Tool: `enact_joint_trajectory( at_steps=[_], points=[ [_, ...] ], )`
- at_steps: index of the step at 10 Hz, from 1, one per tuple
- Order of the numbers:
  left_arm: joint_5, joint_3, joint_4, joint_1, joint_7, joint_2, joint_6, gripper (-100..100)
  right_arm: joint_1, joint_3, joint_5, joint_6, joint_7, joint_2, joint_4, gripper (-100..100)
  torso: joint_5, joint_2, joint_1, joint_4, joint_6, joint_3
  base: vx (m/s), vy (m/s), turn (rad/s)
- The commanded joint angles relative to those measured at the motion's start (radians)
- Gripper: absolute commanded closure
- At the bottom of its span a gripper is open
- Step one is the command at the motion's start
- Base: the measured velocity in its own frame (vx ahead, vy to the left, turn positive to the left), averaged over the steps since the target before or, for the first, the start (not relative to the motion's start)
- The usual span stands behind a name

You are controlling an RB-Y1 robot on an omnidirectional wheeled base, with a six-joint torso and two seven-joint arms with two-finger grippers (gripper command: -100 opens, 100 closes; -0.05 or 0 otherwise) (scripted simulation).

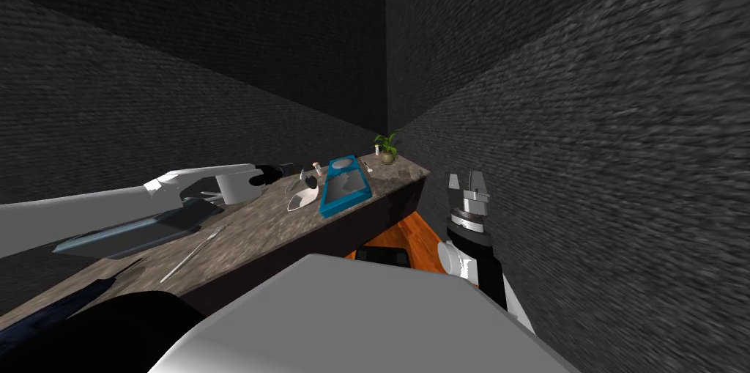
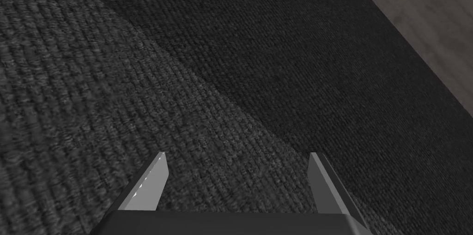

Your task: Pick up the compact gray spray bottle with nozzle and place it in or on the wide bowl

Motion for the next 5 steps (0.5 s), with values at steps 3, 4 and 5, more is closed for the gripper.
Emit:
enact_joint_trajectory(
  at_steps=[3,4,5],
  points=[
    [0.065,0.061,-0.035,0.011,0.012,0.105,0.040,-100,0.000,0.000,0.000,0.000,0.000,0.000,0.000,0,0.000,0.000,0.000,0.000,0.001,0.000,0.000,-0.001,0.106],
    [0.065,0.061,-0.035,0.011,0.012,0.113,0.040,-100,0.000,0.000,0.000,0.000,0.000,0.000,0.000,0,0.000,0.000,0.000,0.000,0.000,0.000,0.000,-0.001,0.053],
    [0.090,0.086,-0.054,0.016,0.017,0.139,0.060,-100,0.000,0.000,0.000,0.000,0.000,0.000,0.000,0,0.000,0.000,0.000,0.000,0.000,0.000,-0.001,0.001,0.097]
  ],
)
